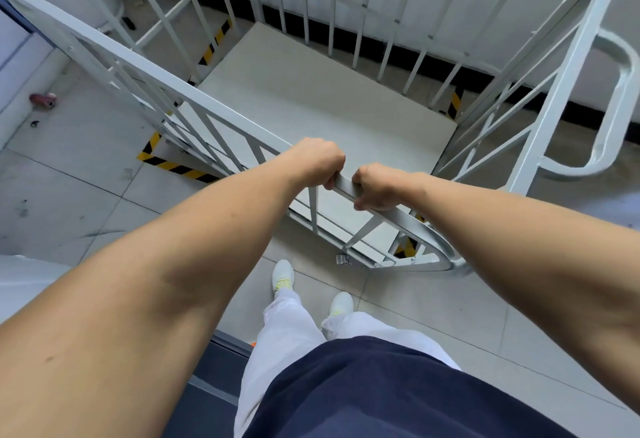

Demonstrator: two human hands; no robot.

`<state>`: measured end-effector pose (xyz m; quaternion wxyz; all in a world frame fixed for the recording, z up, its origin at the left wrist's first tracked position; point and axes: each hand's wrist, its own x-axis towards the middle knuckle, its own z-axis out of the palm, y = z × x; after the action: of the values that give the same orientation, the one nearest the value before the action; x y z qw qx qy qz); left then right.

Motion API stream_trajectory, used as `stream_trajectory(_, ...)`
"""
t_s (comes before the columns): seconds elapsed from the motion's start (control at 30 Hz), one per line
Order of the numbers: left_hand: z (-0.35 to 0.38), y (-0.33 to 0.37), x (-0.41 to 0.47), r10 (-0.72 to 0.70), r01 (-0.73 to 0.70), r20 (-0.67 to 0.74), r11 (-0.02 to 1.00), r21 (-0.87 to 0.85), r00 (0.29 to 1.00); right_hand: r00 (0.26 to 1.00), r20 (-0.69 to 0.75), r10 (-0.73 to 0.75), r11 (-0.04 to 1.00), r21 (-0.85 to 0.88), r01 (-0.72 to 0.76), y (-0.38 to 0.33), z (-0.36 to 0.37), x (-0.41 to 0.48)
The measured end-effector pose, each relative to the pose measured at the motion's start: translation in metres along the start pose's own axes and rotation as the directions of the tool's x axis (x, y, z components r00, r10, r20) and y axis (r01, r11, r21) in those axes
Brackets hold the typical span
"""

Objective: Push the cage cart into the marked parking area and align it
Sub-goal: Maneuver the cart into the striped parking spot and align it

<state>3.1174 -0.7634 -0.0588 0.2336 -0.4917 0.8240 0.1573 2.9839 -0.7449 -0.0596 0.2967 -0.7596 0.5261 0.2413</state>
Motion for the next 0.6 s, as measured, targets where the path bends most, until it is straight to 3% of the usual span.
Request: stream_trajectory(0.6, -0.001, 0.003, 0.006, -0.082, 0.084, 0.031, 0.994, -0.063, 0.996, 0.999, -0.010, 0.044, 0.994, 0.104, -0.043, 0.023, 0.026, -0.009)
